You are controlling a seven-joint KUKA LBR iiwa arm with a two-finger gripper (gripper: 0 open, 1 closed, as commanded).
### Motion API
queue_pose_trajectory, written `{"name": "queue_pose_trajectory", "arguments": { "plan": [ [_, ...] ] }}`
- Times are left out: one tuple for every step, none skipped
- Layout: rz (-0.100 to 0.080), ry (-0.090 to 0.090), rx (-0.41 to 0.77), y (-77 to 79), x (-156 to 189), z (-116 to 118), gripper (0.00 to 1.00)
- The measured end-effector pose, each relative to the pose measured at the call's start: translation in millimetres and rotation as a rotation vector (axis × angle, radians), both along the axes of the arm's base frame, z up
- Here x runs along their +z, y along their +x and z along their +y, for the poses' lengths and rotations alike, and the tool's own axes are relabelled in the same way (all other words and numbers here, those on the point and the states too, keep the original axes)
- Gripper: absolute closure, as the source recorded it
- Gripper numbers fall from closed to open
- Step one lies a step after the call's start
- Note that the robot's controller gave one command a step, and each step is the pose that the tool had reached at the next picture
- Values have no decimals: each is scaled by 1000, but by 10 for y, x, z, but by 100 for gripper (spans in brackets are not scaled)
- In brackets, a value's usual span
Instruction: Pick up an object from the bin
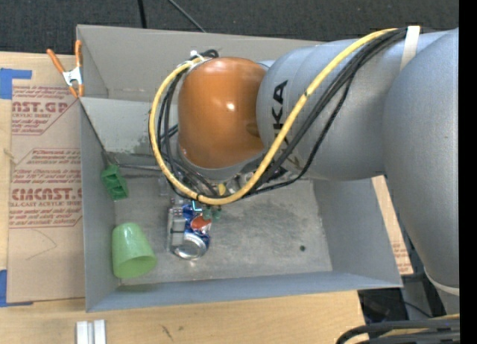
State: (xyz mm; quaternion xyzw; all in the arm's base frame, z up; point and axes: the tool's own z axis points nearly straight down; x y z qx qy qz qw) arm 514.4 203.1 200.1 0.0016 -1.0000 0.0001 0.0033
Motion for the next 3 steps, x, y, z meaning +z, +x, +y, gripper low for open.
{"name": "queue_pose_trajectory", "arguments": {
  "plan": [
    [-1,-4,-36,-6,-565,-689,0],
    [-13,3,346,701,-1305,-820,0],
    [-16,4,345,710,-1272,-810,100]
  ]
}}
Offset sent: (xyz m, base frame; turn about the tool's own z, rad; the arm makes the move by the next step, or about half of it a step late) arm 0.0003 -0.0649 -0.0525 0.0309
